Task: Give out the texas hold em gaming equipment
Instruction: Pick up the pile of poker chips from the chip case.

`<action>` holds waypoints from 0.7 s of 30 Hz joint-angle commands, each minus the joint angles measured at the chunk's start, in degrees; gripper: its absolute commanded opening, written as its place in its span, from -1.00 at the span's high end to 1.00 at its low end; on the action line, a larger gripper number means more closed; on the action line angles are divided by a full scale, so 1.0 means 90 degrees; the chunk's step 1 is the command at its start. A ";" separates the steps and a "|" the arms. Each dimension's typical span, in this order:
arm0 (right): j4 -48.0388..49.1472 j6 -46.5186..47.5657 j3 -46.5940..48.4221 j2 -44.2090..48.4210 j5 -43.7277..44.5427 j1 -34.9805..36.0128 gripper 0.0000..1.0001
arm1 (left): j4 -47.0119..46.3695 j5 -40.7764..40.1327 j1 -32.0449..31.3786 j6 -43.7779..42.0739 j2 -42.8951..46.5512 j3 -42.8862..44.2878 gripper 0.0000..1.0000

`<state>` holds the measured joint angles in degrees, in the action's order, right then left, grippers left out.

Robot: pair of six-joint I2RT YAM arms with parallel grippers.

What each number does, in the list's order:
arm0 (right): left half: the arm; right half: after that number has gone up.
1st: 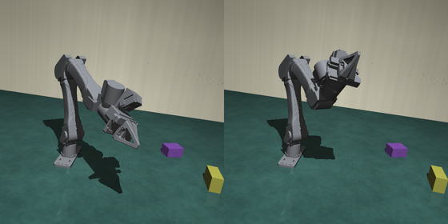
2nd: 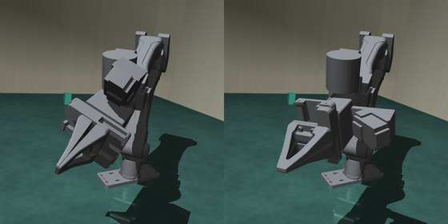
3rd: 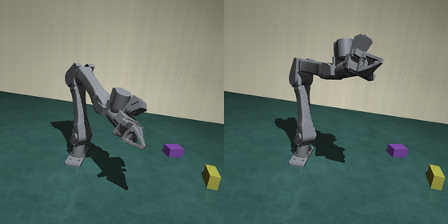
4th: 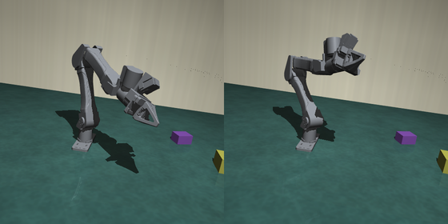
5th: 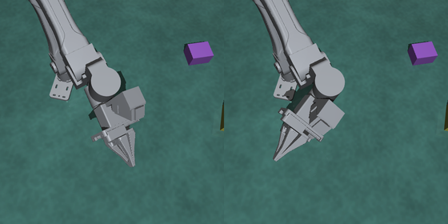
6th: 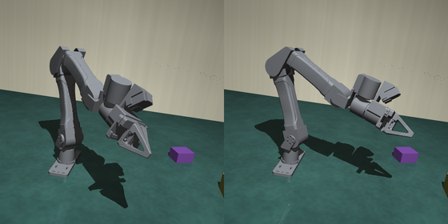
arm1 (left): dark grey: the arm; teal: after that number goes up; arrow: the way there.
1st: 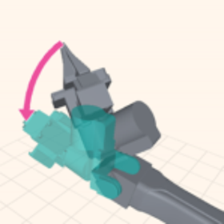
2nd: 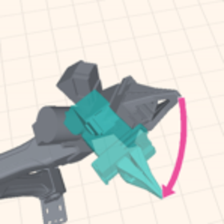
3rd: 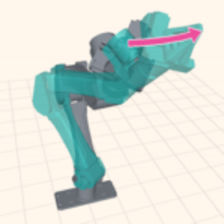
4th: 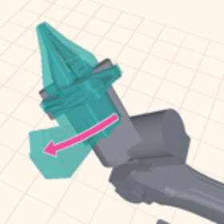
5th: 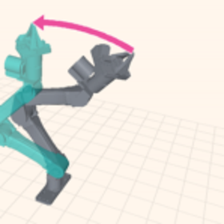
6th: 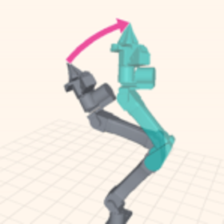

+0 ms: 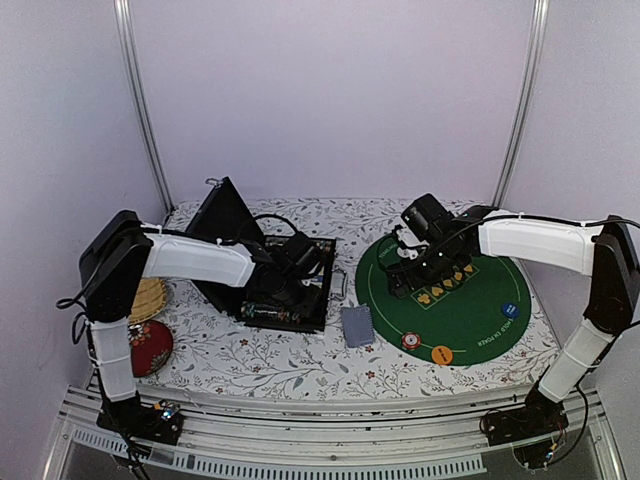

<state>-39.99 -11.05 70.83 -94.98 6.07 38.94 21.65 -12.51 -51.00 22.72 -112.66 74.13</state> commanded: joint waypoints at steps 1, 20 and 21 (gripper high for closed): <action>0.0064 0.0080 -0.0048 -0.0091 -0.0066 -0.0029 -0.98 | 0.0027 0.0071 -0.0115 -0.0048 -0.0233 0.0074 0.04; -0.0018 0.0213 0.0074 -0.0024 -0.0226 -0.0028 -0.98 | 0.0057 -0.0056 0.0040 -0.0264 -0.0301 0.0187 1.00; -0.0004 0.0266 0.0093 0.0039 -0.0291 -0.0029 -0.98 | 0.0023 -0.0014 0.0041 -0.0260 -0.0200 0.0155 1.00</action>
<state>-40.03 -9.98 70.83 -95.92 5.23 38.94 21.74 -15.09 -50.94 20.36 -114.78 75.37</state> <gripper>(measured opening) 0.990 0.273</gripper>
